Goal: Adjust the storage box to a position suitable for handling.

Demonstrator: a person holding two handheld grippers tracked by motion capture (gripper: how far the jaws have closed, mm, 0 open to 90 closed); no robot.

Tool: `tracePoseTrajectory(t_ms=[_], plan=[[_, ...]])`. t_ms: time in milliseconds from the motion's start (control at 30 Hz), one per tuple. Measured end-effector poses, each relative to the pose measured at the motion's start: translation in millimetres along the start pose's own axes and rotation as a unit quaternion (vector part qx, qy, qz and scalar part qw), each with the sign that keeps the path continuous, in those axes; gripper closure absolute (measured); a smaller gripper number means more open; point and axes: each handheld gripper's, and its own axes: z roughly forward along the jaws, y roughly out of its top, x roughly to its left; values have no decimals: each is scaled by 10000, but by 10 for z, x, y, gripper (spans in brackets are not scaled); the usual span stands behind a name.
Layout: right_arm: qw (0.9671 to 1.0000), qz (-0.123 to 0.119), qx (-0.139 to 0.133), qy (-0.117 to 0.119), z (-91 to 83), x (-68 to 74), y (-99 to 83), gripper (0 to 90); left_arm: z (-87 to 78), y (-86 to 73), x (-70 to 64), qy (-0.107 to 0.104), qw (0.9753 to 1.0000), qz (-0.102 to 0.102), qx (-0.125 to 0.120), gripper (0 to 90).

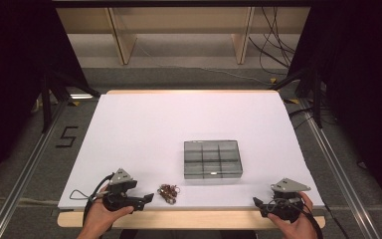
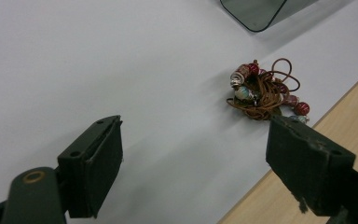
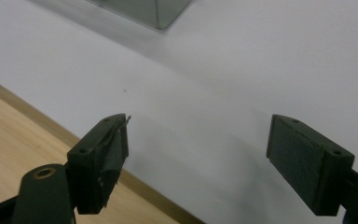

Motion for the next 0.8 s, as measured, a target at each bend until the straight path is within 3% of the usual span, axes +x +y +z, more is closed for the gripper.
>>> tracePoseTrajectory(t_ms=[100,300,333,367,400,467,700,767,800], plan=[[9998,29,-83,-196,-15,-18,0,214,-10,3,15,10,10000,55,34,186],[9995,234,-137,-140,-21,-58,-14,209,-4,0,6,15,10000,-40,-28,186],[9992,255,-277,-145,-11,-71,-26,209,-9,-1,10,2,10000,19,-30,186],[9992,255,-277,-145,-11,-71,-26,209,-10,3,8,11,10000,18,-20,186],[9990,411,-166,-62,-31,-73,-18,208,-3,1,4,44,10000,11,-24,186],[9992,281,-237,-178,-32,-95,-26,208,-3,1,7,58,10000,49,9,187],[9992,312,-234,-127,-23,-104,-28,199,-11,2,9,49,10000,49,-12,192],[9991,235,-295,-205,-28,-112,-28,195,-16,4,11,51,10000,45,-44,197],[9988,319,-313,-190,-29,-104,-17,194,-19,12,11,65,9999,34,-81,199]])
